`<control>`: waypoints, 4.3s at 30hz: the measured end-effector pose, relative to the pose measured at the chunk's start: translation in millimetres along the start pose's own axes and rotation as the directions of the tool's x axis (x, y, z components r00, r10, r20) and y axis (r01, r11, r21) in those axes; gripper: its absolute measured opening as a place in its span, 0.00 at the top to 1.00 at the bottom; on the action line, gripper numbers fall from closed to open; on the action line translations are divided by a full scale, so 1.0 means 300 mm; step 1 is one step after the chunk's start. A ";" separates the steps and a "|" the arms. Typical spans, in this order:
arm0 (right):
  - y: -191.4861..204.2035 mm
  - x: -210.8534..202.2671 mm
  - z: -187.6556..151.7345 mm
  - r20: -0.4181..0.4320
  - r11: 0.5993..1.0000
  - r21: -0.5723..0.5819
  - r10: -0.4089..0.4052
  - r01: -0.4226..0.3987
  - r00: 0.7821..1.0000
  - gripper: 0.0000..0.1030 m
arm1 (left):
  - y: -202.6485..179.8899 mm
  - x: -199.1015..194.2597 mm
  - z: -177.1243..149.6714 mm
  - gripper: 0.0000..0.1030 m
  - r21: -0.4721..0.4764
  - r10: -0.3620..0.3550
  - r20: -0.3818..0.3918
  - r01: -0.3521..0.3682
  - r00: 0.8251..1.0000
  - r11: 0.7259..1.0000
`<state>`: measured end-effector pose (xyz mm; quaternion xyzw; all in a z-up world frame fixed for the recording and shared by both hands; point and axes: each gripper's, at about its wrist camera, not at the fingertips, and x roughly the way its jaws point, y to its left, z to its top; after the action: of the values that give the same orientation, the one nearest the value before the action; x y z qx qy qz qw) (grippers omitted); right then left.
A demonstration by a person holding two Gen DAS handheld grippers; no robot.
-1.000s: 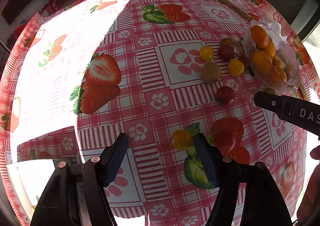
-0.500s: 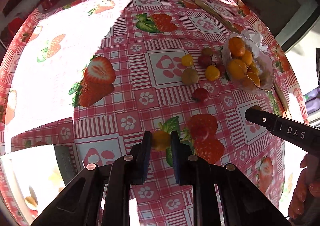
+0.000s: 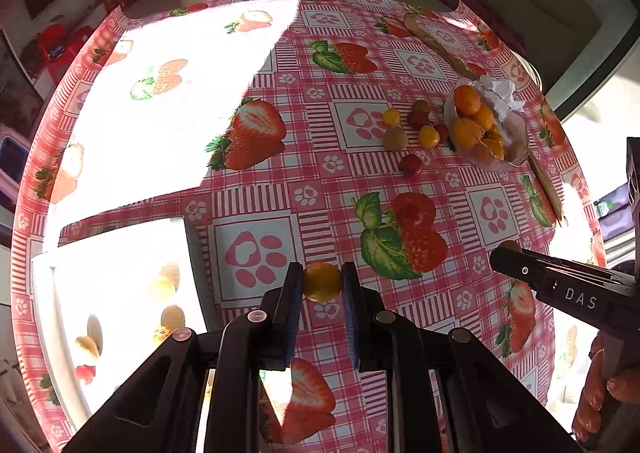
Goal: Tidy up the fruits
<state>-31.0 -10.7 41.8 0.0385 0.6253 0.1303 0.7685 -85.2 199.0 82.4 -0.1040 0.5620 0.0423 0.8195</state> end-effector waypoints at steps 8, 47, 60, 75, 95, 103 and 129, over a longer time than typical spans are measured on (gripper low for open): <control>0.147 -0.025 -0.045 -0.017 0.996 -0.088 0.026 -0.027 1.000 0.73 | 0.141 -0.107 -0.100 0.80 -0.084 0.032 0.027 -0.030 0.999 0.996; 0.951 0.274 -0.153 -0.222 0.823 -0.524 0.116 -0.218 0.968 0.73 | 0.748 0.044 -0.149 0.80 -0.292 0.216 -0.070 -0.228 0.974 0.929; 0.985 0.284 -0.247 -0.165 0.703 -0.692 0.065 -0.162 0.984 0.65 | 0.742 0.035 -0.136 0.46 -0.264 0.230 -0.056 -0.237 0.972 0.935; 0.831 0.060 -0.294 -0.190 0.760 -0.616 0.111 -0.206 0.976 0.22 | 0.662 -0.097 -0.186 0.19 -0.265 0.223 -0.048 -0.228 0.974 0.937; 0.660 -0.173 -0.316 -0.184 0.851 -0.516 0.000 -0.096 0.983 0.00 | 0.501 -0.359 -0.360 0.11 -0.223 0.317 -0.100 -0.332 0.943 0.917; 0.706 -0.255 -0.327 -0.140 0.843 -0.535 -0.032 -0.049 0.990 0.00 | 0.436 -0.397 -0.425 0.11 -0.148 0.273 -0.145 -0.293 0.951 0.944; 0.741 -0.330 -0.393 -0.060 0.815 -0.579 -0.056 0.011 0.997 0.00 | 0.363 -0.442 -0.480 0.11 -0.061 0.269 -0.150 -0.280 0.952 0.958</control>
<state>-197.6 166.5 160.0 -0.2122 0.5849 0.3017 0.7224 -285.1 280.0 142.4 -0.0609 0.6248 0.1712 0.7593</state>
